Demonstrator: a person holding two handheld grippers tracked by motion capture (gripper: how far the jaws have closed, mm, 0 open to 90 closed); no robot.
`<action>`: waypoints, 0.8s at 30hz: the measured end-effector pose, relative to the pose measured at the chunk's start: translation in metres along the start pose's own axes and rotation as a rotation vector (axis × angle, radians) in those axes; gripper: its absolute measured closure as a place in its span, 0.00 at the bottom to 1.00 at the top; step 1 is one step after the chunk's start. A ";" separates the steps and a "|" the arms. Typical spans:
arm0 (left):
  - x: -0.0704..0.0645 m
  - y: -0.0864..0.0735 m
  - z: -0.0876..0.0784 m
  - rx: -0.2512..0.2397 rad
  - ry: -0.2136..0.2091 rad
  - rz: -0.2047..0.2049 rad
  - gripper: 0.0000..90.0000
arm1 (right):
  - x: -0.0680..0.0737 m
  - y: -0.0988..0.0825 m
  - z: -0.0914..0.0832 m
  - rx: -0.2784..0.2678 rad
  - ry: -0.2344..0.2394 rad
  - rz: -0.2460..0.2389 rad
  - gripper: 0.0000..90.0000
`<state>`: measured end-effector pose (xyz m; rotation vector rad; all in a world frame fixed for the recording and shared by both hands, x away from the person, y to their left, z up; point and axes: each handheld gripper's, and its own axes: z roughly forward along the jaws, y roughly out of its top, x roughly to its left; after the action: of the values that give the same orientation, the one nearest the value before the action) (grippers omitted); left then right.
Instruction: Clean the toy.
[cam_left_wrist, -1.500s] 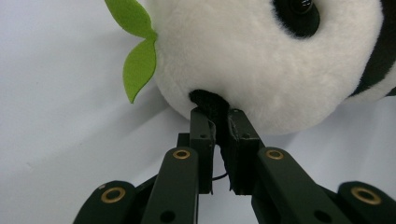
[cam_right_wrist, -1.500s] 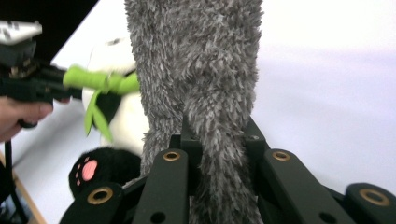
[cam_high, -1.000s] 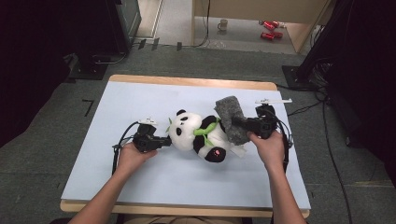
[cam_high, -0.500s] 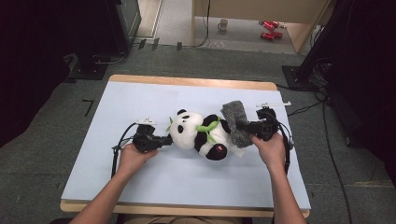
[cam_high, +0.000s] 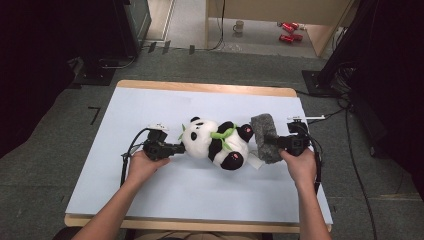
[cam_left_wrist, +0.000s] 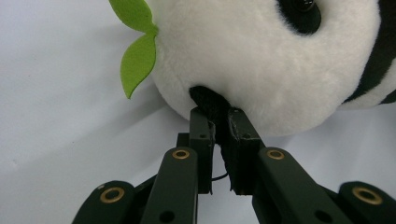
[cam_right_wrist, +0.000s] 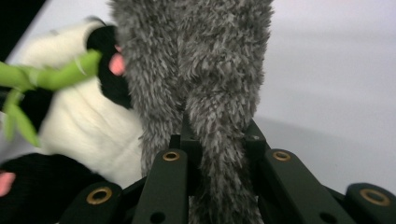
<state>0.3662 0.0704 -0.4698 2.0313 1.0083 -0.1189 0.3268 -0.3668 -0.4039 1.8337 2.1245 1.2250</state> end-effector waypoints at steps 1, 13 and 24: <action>0.000 0.000 0.000 0.000 -0.001 -0.002 0.92 | 0.001 0.001 -0.004 -0.019 0.011 0.000 0.87; -0.004 -0.005 0.000 0.010 0.011 -0.016 0.92 | 0.029 0.017 -0.017 -0.118 0.089 -0.060 0.86; -0.005 -0.012 -0.002 0.011 0.016 -0.016 0.92 | 0.054 0.024 0.009 -0.076 0.108 -0.131 0.86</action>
<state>0.3541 0.0729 -0.4747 2.0372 1.0359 -0.1169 0.3356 -0.3167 -0.3721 1.6046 2.1809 1.3815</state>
